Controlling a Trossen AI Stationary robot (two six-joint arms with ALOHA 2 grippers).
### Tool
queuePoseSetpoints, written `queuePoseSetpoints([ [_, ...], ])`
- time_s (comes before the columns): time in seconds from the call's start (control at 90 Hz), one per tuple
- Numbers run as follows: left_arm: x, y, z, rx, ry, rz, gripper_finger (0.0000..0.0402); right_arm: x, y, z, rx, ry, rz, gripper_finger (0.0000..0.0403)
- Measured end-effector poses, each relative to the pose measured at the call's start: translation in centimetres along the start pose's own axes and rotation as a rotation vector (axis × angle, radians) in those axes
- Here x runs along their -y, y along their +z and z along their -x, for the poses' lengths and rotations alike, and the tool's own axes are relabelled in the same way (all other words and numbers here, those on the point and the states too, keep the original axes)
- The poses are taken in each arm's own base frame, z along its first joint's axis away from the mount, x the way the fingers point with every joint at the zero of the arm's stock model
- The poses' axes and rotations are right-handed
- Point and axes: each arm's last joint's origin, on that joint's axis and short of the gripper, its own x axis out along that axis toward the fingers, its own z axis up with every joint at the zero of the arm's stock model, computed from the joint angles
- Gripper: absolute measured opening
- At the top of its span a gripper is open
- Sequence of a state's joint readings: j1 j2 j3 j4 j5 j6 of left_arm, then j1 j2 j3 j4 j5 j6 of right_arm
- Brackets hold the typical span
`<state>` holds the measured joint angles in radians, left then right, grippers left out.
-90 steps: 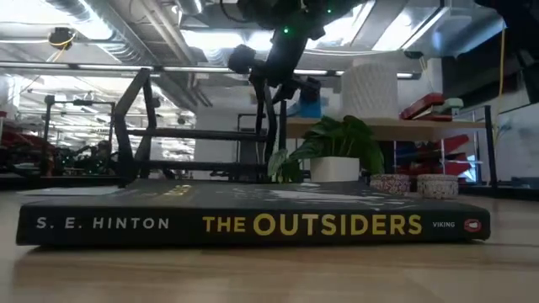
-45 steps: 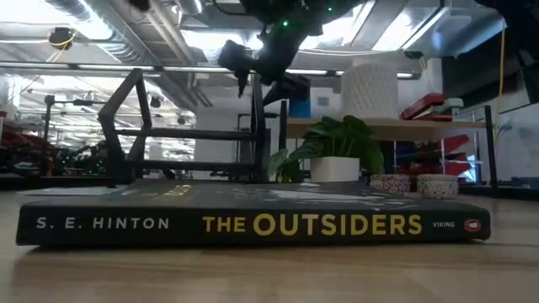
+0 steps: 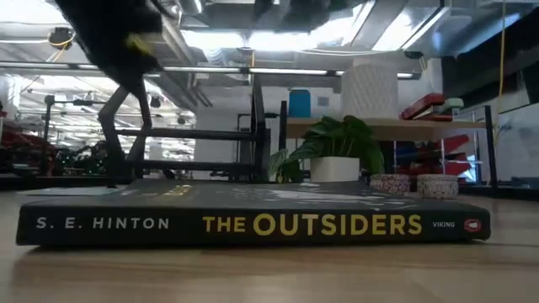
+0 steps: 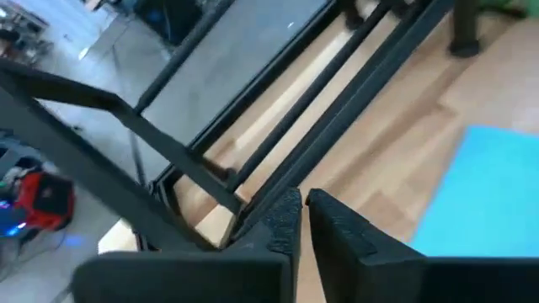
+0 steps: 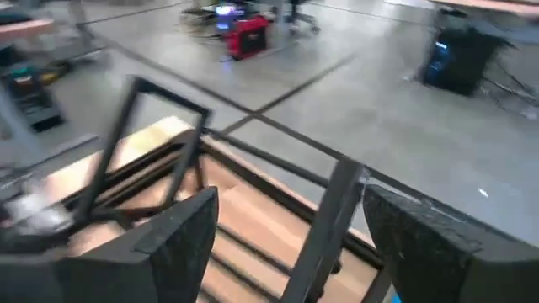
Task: Stock shelves
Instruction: Put the black book on the bookshelf
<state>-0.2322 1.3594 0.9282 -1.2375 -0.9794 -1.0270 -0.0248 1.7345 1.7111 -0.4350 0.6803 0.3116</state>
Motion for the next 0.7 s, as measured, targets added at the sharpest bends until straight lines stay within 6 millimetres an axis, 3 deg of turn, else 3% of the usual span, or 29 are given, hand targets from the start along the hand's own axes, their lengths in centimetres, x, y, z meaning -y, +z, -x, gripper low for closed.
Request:
queuePoseSetpoints([
  [0.167,-0.1,0.4,-3.9,-0.088,0.014,-0.052,0.0,-2.2,-0.3,5.1,-0.017,0.121,0.117,0.0271],
  [0.378,-0.5,1.1,-7.6,-0.112,0.001,-0.097,0.0,-5.5,-2.7,9.8,-0.052,0.21,0.245,0.027],
  [0.7,-0.8,1.5,-8.2,-0.119,-0.008,-0.177,0.0,-8.5,-6.6,14.6,-0.081,0.342,0.352,0.027],
])
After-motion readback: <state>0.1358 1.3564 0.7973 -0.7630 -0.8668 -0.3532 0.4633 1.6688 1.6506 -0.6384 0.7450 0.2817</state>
